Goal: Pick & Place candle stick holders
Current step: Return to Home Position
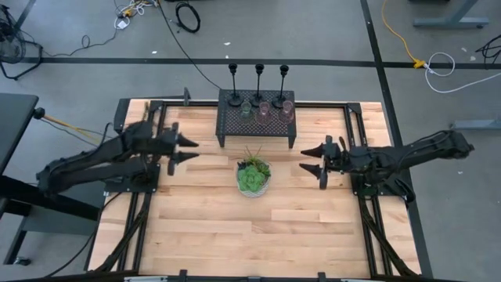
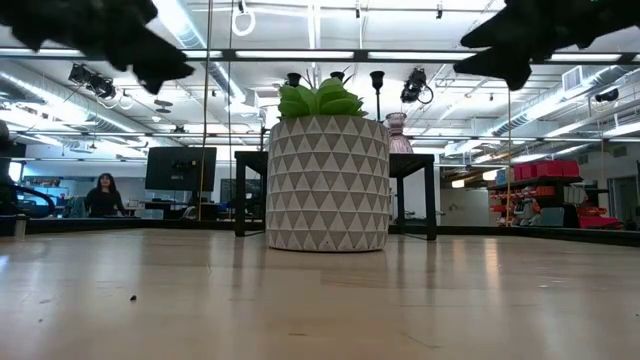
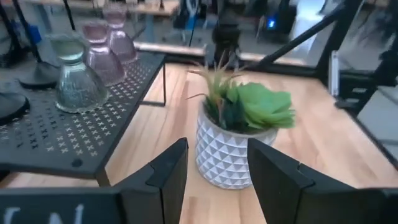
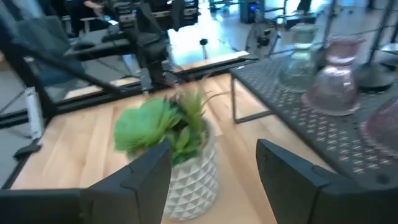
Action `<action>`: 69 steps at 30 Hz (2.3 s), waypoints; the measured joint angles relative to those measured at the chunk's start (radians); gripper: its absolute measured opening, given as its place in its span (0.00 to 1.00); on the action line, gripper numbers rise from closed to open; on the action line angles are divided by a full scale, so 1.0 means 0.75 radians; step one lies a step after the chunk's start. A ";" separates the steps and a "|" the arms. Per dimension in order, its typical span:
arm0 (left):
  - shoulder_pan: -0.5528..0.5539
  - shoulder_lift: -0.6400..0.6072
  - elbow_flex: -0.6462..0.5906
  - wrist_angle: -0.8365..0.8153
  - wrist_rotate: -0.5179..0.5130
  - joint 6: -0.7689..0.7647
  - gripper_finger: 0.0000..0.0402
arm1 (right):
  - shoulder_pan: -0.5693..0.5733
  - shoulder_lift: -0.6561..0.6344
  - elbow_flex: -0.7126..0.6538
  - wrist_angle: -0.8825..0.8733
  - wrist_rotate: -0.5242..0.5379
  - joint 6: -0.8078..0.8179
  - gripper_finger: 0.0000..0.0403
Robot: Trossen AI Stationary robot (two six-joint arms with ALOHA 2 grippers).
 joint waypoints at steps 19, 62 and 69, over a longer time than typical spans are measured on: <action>-0.029 -0.622 -0.485 0.026 0.004 -0.176 0.42 | 0.033 -0.010 -0.465 0.655 0.016 0.049 0.57; -0.444 -0.632 -0.491 0.052 -0.208 -0.244 0.42 | 0.031 -0.439 -0.595 0.487 0.005 -0.053 0.57; -0.577 -0.632 -0.491 0.053 -0.209 -0.245 0.42 | 0.031 -0.649 -0.595 0.489 0.005 -0.053 0.57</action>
